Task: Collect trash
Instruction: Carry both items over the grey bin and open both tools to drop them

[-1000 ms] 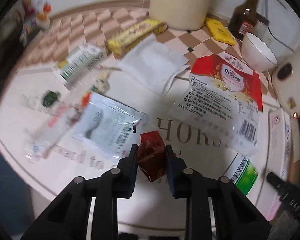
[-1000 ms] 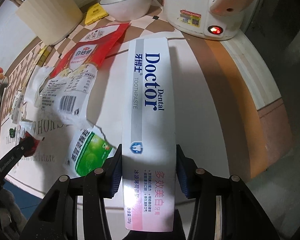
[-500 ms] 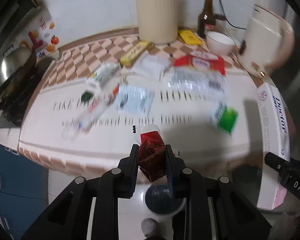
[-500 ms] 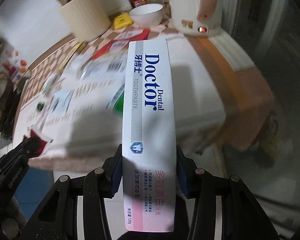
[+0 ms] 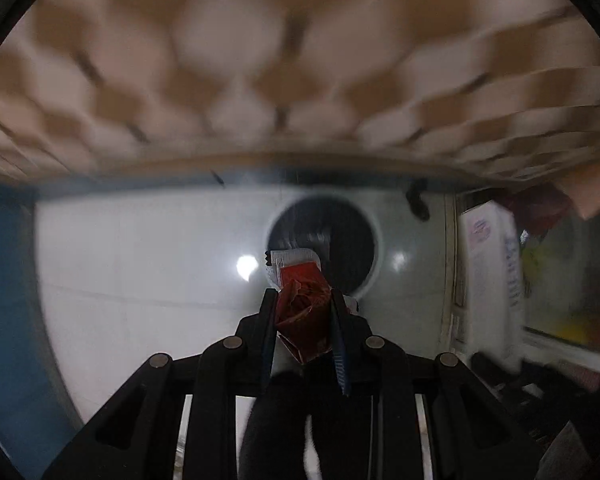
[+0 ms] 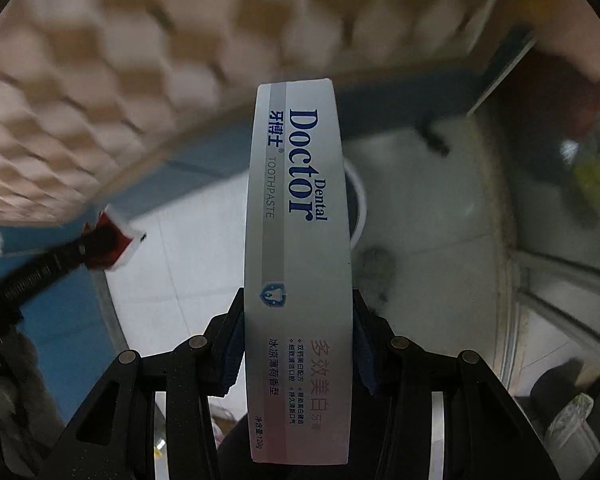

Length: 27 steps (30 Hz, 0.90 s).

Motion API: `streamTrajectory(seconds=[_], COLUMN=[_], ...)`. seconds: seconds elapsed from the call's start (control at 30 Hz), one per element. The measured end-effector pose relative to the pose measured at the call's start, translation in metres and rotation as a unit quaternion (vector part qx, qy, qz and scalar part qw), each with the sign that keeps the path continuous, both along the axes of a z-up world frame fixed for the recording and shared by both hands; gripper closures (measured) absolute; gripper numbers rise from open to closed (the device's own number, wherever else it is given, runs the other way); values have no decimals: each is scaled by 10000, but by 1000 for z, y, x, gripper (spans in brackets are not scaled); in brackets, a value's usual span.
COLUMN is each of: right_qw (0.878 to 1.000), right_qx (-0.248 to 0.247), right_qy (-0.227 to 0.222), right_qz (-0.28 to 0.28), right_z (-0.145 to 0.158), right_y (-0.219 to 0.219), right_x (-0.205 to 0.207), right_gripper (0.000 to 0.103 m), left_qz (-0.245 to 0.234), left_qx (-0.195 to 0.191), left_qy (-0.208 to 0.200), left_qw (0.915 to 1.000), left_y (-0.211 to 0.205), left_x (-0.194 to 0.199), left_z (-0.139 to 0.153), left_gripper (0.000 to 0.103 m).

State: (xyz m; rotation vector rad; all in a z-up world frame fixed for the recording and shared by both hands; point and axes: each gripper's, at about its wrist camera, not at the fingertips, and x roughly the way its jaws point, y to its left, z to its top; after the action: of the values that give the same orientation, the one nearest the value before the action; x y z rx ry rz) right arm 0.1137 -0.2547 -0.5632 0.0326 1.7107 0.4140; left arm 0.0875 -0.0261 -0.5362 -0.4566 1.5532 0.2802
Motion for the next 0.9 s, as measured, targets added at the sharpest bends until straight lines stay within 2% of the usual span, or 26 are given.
streamTrajectory(seconds=[0.13, 0.17, 0.23, 0.33, 0.37, 0.4, 0.43, 0.47, 0.5, 0.53, 0.57, 0.63, 0.73, 0.9], right_qw=[9983, 9977, 9958, 9938, 9935, 9932, 9931, 9933, 9938, 9942, 9948, 9955, 9953, 9924], right_qx=[-42, -47, -90, -176, -187, -238, -281, -278, -292, -335, -396, -557, -845, -1140], right_qy=[587, 680, 904, 1062, 1075, 1083, 1073, 1054, 995, 928, 832, 658, 315, -172], right_qz=[41, 57, 129, 290, 321, 357, 376, 380, 396, 421, 438, 404, 349, 434], right_z=[-122, -139, -191, -240, -248, -259, -268, -272, -275, -275, -274, -272, -258, -237], right_y=[13, 16, 23, 36, 37, 39, 40, 39, 41, 40, 41, 41, 38, 39], right_x=[-1, 0, 2, 6, 6, 7, 9, 9, 13, 15, 19, 23, 27, 26], right_gripper=[54, 54, 54, 54, 53, 52, 43, 30, 25, 18, 10, 2, 1, 1], left_qz=[221, 204, 93, 70, 74, 51, 8, -14, -19, -39, -73, -168, -261, -292], left_qx=[-555, -661, -698, -917, -920, -874, -832, -736, -625, -476, -325, -41, 379, 736], left_qy=[387, 469, 603, 781, 808, 818, 795, 745, 721, 697, 678, 687, 723, 668], left_qw=[9975, 9965, 9957, 9927, 9925, 9928, 9934, 9945, 9954, 9964, 9971, 9975, 9963, 9946], left_y=[8, 8, 4, 1, -3, -6, -9, -11, -11, -11, -8, -9, -4, -6], left_x=[13, 17, 24, 32, 31, 30, 30, 30, 29, 28, 25, 19, 8, -4], left_z=[-113, -139, -178, -225, -235, -244, -249, -252, -253, -253, -252, -251, -246, -226], left_gripper=[82, 82, 81, 76, 76, 73, 62, 53, 27, 9, 5, 3, 2, 2])
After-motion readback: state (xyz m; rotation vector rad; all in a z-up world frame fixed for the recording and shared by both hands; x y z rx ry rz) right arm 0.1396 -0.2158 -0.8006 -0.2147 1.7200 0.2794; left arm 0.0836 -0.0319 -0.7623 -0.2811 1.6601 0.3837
